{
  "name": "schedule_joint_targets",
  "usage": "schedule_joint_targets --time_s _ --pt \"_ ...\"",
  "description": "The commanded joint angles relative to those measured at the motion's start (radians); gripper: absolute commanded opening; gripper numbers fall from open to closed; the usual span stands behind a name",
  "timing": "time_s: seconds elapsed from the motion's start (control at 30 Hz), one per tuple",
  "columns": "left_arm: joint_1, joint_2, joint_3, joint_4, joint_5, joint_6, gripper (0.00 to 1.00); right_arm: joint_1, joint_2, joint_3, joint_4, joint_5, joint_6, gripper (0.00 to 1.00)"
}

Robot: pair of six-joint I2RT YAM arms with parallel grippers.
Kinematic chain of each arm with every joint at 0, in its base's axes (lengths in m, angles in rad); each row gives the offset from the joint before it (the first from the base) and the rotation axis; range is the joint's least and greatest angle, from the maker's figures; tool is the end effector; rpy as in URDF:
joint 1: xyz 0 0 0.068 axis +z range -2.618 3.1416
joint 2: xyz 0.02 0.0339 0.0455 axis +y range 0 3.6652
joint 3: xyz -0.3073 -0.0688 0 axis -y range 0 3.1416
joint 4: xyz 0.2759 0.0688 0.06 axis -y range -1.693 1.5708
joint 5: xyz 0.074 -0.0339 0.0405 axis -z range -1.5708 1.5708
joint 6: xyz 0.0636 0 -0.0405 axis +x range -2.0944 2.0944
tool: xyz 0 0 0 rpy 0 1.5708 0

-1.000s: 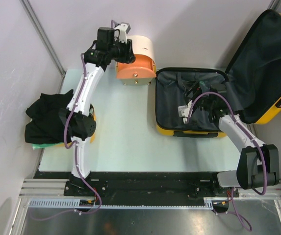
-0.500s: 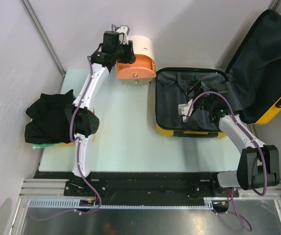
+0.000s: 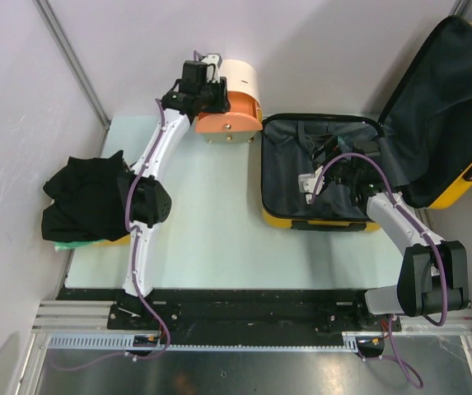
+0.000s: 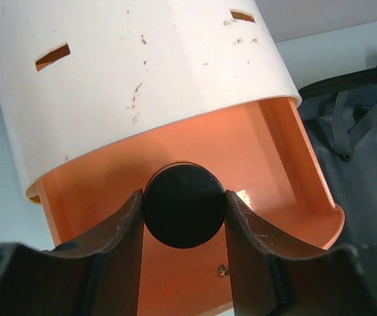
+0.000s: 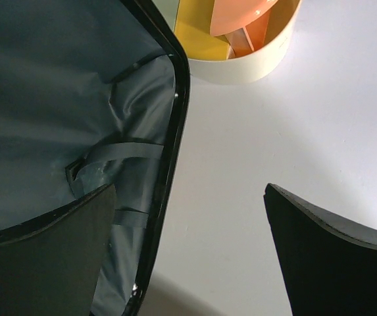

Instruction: Open, take out, and arrange the luggage

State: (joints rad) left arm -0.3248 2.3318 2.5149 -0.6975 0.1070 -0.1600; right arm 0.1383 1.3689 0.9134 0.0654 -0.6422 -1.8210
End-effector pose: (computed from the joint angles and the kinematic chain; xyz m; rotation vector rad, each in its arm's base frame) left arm 0.5776 -0.2017 0.3777 0.2390 2.0940 -0.4046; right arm 0.3395 0.0857 0.2996 -1.7829 0.6953 -0.5191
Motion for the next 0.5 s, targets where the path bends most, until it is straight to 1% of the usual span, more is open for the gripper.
schedule_joint_targets --time_s 0.0,0.07,0.1,0.17,0.23,0.3,0.33,0.47 --pt "-0.005 -0.002 0.004 0.05 -0.009 -0.029 0.26 0.001 -0.001 -0.002 0.031 0.007 0.02 1.0" --pt "-0.005 0.003 0.004 0.05 -0.007 -0.026 0.29 0.003 -0.001 -0.001 0.034 0.007 0.023 0.99" --pt "-0.002 0.001 0.004 0.052 0.002 -0.024 0.33 0.001 -0.001 -0.002 0.037 0.007 0.026 1.0" --pt "-0.003 0.003 0.005 0.053 0.01 -0.021 0.5 0.0 -0.002 -0.002 0.04 0.009 0.032 1.0" --pt "-0.002 -0.003 0.01 0.059 0.02 -0.01 0.62 0.003 -0.004 -0.001 0.048 0.015 0.038 1.0" --pt "-0.003 -0.011 0.015 0.067 0.019 -0.001 0.67 0.003 -0.002 -0.002 0.053 0.015 0.051 1.0" --pt "-0.002 -0.02 0.021 0.069 0.025 0.004 0.72 0.003 -0.002 -0.002 0.053 0.015 0.052 1.0" --pt "-0.002 -0.063 0.027 0.081 0.051 0.036 0.77 0.006 -0.002 -0.001 0.054 0.018 0.055 1.0"
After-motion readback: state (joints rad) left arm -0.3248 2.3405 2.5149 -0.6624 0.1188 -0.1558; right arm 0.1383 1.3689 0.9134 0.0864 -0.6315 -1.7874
